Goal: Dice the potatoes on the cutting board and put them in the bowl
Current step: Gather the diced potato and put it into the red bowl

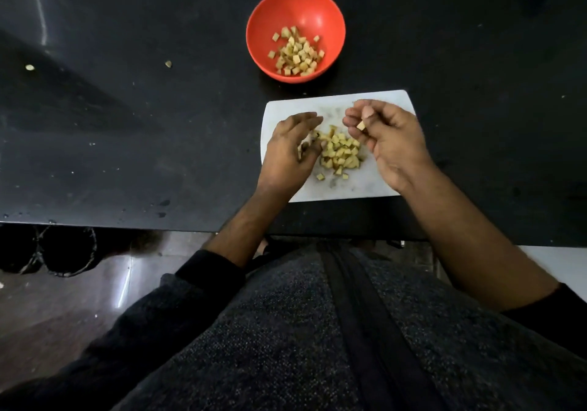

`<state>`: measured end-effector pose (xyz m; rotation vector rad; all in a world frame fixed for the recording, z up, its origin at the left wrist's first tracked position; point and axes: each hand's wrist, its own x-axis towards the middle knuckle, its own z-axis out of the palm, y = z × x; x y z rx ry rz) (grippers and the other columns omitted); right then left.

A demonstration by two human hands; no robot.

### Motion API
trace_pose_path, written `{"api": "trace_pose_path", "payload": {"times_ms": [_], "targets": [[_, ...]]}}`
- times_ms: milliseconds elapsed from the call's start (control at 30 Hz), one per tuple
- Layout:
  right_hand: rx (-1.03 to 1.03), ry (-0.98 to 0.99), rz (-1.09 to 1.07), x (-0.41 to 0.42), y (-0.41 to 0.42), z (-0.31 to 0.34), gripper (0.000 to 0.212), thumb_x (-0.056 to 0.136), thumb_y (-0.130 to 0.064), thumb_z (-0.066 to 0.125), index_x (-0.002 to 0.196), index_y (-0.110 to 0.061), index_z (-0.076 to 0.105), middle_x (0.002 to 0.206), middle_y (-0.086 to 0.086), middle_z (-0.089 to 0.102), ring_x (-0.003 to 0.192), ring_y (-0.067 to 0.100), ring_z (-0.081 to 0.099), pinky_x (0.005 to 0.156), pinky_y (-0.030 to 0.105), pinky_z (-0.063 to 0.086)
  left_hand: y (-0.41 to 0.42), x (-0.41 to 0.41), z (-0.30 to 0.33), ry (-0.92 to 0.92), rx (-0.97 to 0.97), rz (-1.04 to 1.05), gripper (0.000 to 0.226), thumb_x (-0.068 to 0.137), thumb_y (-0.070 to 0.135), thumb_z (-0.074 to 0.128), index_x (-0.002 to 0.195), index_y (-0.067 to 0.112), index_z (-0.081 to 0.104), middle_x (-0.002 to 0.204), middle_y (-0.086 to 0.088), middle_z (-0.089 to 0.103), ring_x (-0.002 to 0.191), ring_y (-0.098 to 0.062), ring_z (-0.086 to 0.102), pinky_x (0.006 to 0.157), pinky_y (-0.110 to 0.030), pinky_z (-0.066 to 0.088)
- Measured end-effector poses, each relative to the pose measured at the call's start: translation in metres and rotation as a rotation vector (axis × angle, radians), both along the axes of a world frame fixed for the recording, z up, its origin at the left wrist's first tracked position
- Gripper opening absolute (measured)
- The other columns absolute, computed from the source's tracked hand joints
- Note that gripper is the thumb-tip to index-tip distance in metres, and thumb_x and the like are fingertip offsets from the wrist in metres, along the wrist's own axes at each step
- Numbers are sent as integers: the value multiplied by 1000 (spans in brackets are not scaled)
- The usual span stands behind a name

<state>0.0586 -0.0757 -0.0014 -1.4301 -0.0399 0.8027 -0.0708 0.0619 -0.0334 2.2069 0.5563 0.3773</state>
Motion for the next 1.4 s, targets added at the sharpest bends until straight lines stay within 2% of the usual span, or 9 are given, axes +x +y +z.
{"api": "trace_pose_path", "payload": {"times_ms": [133,267,367,533,633,733,867,1000,1400], "targets": [[286,523,-16,1,-13,18,56,107,-38,32,134,7,50,128,24,62,120,30,62,104,36,48,-12,12,23,-150,-420,130,32,100,29,61,125,11,67,124,1,68,115,-14,64,99,-40,53],[340,450,119,-15,-12,39,72,104,-54,20,140,2,47,136,19,58,129,27,55,113,38,39,-25,30,47,-233,-1481,348,71,103,60,32,131,0,58,110,-11,69,99,-21,66,95,-35,51],[268,280,178,-33,-2,50,74,103,-57,14,140,-4,50,137,12,59,131,19,53,116,39,33,-33,31,49,-232,-1771,302,80,100,67,22,127,0,58,126,-20,63,114,-28,62,103,-38,47],[240,8,50,-42,4,52,54,109,-39,22,131,-2,56,129,13,65,124,18,59,110,37,42,-30,30,42,-317,-1848,357,73,105,56,20,137,-1,53,130,-20,63,123,-29,60,113,-39,42],[-95,-473,25,-26,-3,28,24,100,-7,46,117,-6,64,115,3,70,110,12,65,99,38,51,-25,22,36,-387,-1920,252,84,103,62,14,143,-4,46,145,-24,51,137,-33,49,120,-42,32],[-447,-845,365,-15,-13,0,55,81,10,48,125,-21,61,122,-3,60,112,11,58,94,38,52,-21,15,30,-429,-1939,157,94,97,71,13,149,-4,37,154,-22,41,145,-32,37,124,-40,22],[-630,-1144,676,-17,-13,-21,69,83,-11,64,147,-22,39,129,6,51,116,27,51,93,42,50,-11,9,22,-511,-1957,109,100,95,76,11,153,-4,29,159,-20,33,150,-28,28,126,-38,16],[-763,-1250,690,-22,-10,-30,65,84,-39,71,140,-13,48,130,11,51,117,32,48,94,47,49,-4,4,17,-549,-1975,71,97,96,74,11,153,-4,27,161,-19,29,151,-29,26,125,-40,17],[-606,-899,508,-5,-2,-13,20,82,-12,76,100,-17,69,102,-2,59,90,9,59,80,20,47,0,5,17,-462,-1892,175,90,100,68,21,147,-8,39,152,-23,43,143,-32,41,122,-38,27]]}}
